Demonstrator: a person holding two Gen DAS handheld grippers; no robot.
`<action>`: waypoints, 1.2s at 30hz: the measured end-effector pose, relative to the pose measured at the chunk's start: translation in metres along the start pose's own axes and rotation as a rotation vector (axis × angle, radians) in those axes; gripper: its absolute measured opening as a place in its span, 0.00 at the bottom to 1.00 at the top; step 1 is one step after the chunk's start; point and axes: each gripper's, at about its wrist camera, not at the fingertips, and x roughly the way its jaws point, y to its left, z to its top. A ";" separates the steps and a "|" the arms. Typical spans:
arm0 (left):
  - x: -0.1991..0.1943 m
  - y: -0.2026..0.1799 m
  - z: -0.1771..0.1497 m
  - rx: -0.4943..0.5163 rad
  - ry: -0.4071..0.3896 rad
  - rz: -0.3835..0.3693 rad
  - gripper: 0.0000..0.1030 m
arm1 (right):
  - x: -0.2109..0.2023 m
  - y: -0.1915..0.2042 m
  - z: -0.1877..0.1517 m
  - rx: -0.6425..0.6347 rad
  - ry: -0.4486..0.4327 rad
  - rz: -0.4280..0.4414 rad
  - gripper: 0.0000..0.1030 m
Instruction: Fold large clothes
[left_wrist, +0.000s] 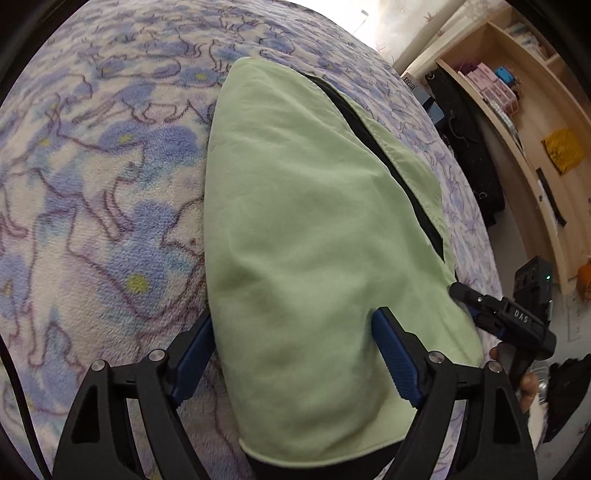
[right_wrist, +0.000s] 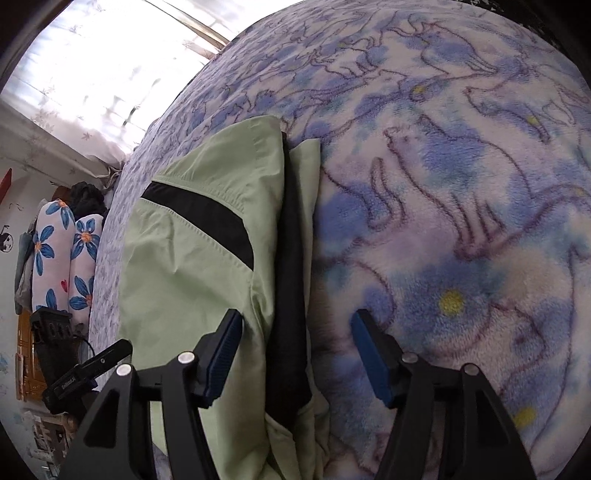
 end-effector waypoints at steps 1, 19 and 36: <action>0.003 0.002 0.002 -0.011 0.003 -0.015 0.82 | 0.003 -0.001 0.002 0.001 0.008 0.020 0.61; 0.034 -0.003 0.021 0.002 -0.006 -0.062 0.93 | 0.051 0.025 0.018 -0.074 0.018 0.179 0.35; -0.006 -0.058 0.012 0.153 -0.193 0.139 0.32 | 0.028 0.094 -0.004 -0.227 -0.102 0.001 0.11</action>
